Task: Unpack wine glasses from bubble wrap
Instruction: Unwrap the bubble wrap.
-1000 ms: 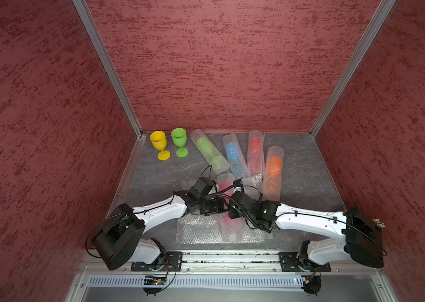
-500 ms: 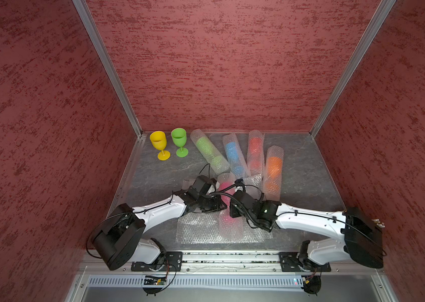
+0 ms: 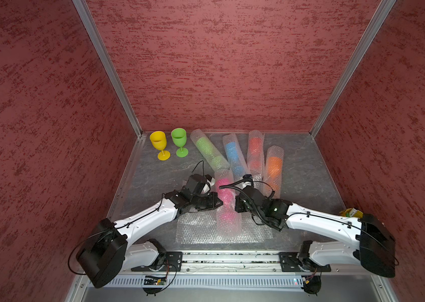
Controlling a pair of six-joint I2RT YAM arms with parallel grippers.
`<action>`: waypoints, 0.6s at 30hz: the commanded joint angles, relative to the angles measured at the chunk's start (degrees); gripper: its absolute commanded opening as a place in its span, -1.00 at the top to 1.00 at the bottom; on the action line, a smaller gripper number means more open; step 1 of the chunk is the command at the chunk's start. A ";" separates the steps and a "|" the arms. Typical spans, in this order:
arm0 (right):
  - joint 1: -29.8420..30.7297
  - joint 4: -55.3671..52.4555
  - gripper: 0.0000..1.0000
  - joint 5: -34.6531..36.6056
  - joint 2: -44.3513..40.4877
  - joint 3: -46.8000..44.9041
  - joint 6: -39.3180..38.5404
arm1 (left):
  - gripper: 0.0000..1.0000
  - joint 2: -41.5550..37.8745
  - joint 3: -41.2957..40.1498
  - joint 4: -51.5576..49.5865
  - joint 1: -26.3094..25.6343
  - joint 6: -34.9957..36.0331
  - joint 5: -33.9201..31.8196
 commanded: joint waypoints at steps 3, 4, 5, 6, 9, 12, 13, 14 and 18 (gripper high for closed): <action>-2.44 0.50 1.00 0.38 -2.68 -2.72 0.84 | 1.00 -4.05 1.07 -6.19 2.65 3.30 -2.01; -2.46 0.50 1.00 0.38 -3.20 -3.29 0.84 | 1.00 -4.46 1.07 -6.90 3.20 3.48 -1.88; -2.52 0.50 1.00 0.38 -3.66 -3.82 0.84 | 1.00 -4.77 1.07 -7.67 3.96 3.73 -1.68; -2.54 0.50 1.00 0.38 -3.89 -4.14 0.84 | 1.00 -4.87 1.18 -8.58 4.64 3.98 -1.57; -2.72 0.50 1.00 0.38 -3.81 -5.61 0.84 | 1.00 -5.03 1.51 -10.61 6.24 4.72 -0.96; -2.80 -0.65 1.00 13.63 -2.46 -5.96 -1.05 | 1.00 -5.23 1.35 -10.68 6.26 4.89 -0.82; -2.81 -0.51 1.00 13.71 -2.01 -5.94 -1.05 | 1.00 -5.14 1.32 -10.67 6.25 4.81 -0.81; -2.81 -0.31 1.00 13.71 -1.77 -5.96 -1.06 | 1.00 -5.06 1.40 -10.66 6.17 4.90 -0.81; -4.20 0.59 1.00 14.22 -3.13 -7.61 0.40 | 1.00 -6.36 1.68 -12.90 6.16 6.01 -3.42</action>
